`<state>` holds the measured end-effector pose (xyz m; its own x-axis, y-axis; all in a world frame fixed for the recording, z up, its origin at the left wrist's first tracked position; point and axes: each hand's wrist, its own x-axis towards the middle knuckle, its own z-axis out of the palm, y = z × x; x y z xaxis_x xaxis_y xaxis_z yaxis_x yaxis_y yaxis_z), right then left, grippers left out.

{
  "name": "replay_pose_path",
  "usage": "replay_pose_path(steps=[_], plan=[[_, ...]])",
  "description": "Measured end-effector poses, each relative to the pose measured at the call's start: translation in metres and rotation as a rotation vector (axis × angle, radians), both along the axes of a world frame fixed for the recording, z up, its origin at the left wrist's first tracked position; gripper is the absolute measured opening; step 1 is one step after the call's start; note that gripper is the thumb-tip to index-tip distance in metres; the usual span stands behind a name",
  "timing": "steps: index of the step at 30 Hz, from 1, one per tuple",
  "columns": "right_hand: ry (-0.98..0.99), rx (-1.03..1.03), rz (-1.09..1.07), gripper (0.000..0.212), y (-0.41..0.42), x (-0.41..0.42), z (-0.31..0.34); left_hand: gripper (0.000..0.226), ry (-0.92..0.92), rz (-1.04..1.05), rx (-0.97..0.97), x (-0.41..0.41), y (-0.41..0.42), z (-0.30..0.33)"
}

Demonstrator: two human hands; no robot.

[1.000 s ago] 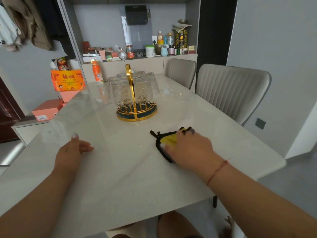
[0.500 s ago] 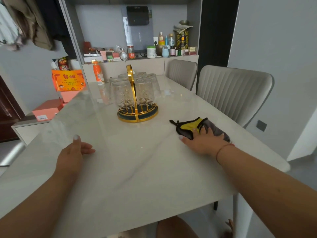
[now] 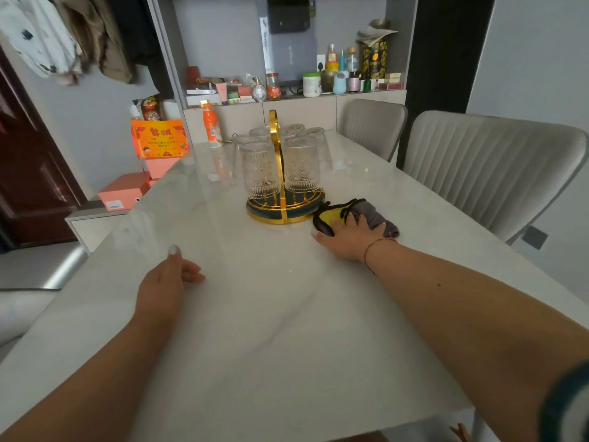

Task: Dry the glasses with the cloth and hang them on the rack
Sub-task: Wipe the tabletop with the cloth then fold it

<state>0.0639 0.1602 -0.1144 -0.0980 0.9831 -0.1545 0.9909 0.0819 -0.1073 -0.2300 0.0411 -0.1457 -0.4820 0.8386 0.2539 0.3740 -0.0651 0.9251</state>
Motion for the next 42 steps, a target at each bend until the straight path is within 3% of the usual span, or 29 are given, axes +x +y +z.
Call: replay_pose_path(steps=[5,8,9,10,12,15,18,23,26,29,37,42], plan=[[0.001,-0.009,0.150,0.090,-0.028,-0.052,-0.002,0.062,-0.088,-0.018,-0.066,-0.003,0.003,0.001],[0.035,-0.011,0.273,0.090,-0.047,-0.093,-0.006,0.056,-0.302,-0.151,-0.150,-0.016,0.002,0.020],[0.037,-0.014,0.309,0.089,-0.051,-0.104,-0.007,0.053,-0.278,-0.171,-0.151,-0.025,0.001,0.026],[0.038,-0.017,0.337,0.087,-0.054,-0.115,-0.008,0.049,-0.144,-0.160,-0.168,-0.038,0.000,0.030],[0.046,-0.028,0.367,0.086,-0.055,-0.134,-0.008,0.041,0.319,-0.067,-0.262,-0.068,-0.001,0.026],[0.060,-0.047,0.393,0.084,-0.049,-0.156,-0.008,0.047,0.827,-0.053,-0.543,-0.097,-0.002,0.010],[0.077,-0.060,0.409,0.077,-0.036,-0.171,-0.007,0.054,0.957,-0.051,-0.629,-0.098,0.001,0.003],[0.012,-0.054,0.446,0.064,-0.011,-0.193,-0.003,0.055,0.980,-0.028,-0.629,-0.096,0.000,0.004],[-0.008,-0.056,0.500,0.058,-0.011,-0.202,-0.003,0.054,0.904,-0.044,-0.610,-0.096,-0.001,0.006],[-0.012,-0.030,0.600,0.054,-0.028,-0.205,-0.007,0.057,0.642,-0.020,-0.537,-0.094,-0.006,0.013],[-0.011,-0.022,0.819,0.053,-0.109,-0.184,-0.010,0.078,0.234,-0.080,-0.408,-0.093,-0.022,0.019],[0.034,-0.038,0.867,0.054,-0.163,-0.141,-0.008,0.071,0.056,-0.070,-0.351,-0.072,-0.028,0.019]])
